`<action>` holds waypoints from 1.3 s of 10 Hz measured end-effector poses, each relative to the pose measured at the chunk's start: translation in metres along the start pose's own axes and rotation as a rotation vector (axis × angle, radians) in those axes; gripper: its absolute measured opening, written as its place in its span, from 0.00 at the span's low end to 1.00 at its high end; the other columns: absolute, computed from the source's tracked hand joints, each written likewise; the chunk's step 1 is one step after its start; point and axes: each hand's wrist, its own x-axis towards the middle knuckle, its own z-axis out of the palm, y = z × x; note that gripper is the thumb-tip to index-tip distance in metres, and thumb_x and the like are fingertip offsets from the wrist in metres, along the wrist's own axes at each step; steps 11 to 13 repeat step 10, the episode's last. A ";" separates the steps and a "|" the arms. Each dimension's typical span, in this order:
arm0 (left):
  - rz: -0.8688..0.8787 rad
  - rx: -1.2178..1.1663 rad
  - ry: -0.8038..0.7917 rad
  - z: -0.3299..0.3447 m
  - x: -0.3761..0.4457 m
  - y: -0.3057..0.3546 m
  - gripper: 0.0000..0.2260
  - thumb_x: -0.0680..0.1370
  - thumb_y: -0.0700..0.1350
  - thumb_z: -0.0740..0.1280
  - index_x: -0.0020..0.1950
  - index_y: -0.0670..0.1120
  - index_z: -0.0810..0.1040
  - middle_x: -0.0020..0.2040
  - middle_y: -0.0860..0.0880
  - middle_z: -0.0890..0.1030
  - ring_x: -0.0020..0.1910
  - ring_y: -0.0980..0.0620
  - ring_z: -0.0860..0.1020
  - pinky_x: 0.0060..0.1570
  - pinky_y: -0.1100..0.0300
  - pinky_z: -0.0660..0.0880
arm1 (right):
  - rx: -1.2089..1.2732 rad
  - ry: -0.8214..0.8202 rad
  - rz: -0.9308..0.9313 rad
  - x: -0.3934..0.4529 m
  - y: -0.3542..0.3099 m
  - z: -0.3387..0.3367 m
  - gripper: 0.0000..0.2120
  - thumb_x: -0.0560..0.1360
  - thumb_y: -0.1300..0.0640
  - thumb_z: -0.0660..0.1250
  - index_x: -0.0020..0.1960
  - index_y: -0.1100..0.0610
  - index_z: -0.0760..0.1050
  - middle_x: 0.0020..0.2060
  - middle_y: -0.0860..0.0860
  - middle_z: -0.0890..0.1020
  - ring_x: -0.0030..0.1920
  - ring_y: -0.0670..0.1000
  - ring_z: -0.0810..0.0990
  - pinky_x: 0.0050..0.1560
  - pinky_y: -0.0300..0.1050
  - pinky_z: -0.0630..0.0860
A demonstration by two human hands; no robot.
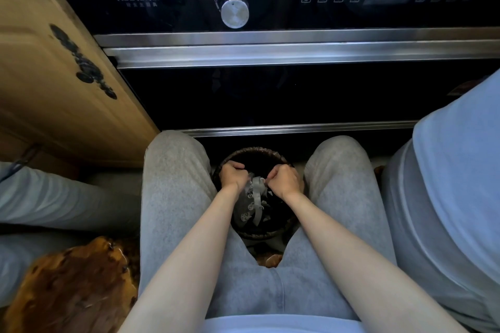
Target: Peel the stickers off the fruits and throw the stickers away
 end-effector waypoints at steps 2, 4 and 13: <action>0.017 0.023 -0.017 0.001 0.000 -0.002 0.13 0.68 0.31 0.71 0.38 0.48 0.74 0.51 0.40 0.82 0.50 0.45 0.80 0.48 0.58 0.76 | 0.021 -0.032 0.008 0.000 0.000 -0.001 0.05 0.74 0.54 0.68 0.43 0.48 0.83 0.47 0.48 0.85 0.51 0.52 0.81 0.44 0.40 0.74; 0.023 0.052 -0.018 0.000 0.002 -0.002 0.14 0.66 0.32 0.75 0.39 0.47 0.73 0.50 0.41 0.81 0.51 0.44 0.79 0.47 0.58 0.75 | 0.006 -0.029 -0.025 0.000 0.000 0.000 0.08 0.75 0.57 0.67 0.44 0.49 0.84 0.48 0.48 0.85 0.52 0.52 0.81 0.47 0.42 0.76; 0.140 0.201 -0.044 0.006 0.006 -0.011 0.05 0.74 0.34 0.68 0.45 0.40 0.84 0.49 0.44 0.84 0.53 0.49 0.79 0.52 0.65 0.71 | 0.264 0.126 0.113 0.001 0.002 -0.004 0.05 0.75 0.55 0.68 0.47 0.53 0.81 0.45 0.52 0.84 0.47 0.53 0.81 0.40 0.40 0.70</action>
